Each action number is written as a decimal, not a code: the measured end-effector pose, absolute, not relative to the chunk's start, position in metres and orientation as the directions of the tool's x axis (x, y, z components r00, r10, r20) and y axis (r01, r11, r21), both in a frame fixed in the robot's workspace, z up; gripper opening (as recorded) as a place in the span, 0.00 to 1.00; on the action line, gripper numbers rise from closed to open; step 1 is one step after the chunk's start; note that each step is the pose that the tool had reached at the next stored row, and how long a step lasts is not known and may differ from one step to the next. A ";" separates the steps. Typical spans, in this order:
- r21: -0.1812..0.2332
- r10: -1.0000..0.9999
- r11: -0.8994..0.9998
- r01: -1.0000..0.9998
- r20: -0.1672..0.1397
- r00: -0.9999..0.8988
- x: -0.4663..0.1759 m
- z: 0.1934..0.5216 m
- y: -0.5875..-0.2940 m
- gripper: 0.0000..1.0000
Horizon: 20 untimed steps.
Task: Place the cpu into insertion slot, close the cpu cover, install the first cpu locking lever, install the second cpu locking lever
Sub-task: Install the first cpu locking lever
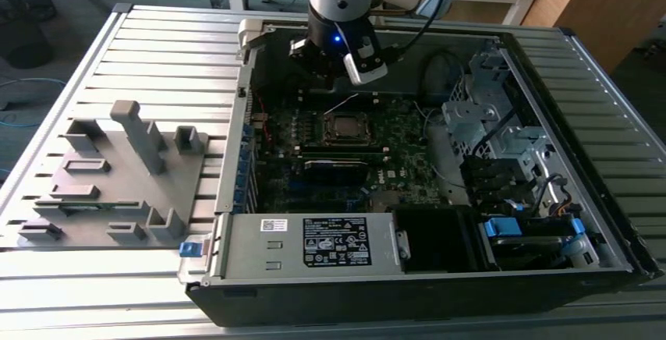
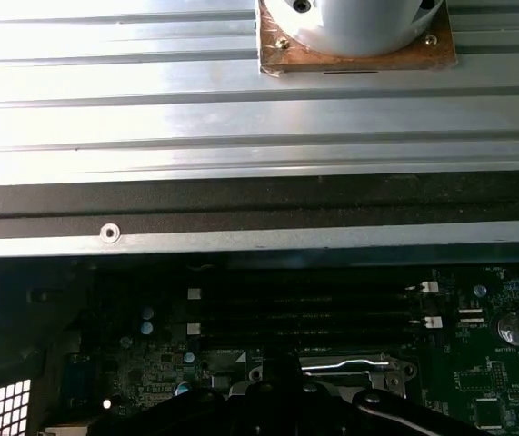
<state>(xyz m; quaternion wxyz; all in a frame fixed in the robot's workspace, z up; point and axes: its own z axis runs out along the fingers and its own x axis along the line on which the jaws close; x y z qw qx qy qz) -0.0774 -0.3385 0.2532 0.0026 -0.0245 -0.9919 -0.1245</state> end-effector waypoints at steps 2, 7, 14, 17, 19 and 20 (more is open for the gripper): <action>0.247 0.048 0.968 0.049 0.011 -0.999 -0.077 0.253 -0.338 0.10; 0.247 0.048 0.968 0.049 0.011 -0.999 -0.077 0.251 -0.338 0.10; 0.247 0.048 0.968 0.049 0.011 -0.999 -0.077 0.251 -0.338 0.10; 0.247 0.048 0.968 0.049 0.011 -0.999 -0.077 0.251 -0.338 0.10; 0.243 0.048 0.969 0.049 0.011 -0.999 -0.077 0.250 -0.338 0.10; 0.239 0.048 0.970 0.049 0.011 -0.999 -0.077 0.250 -0.338 0.10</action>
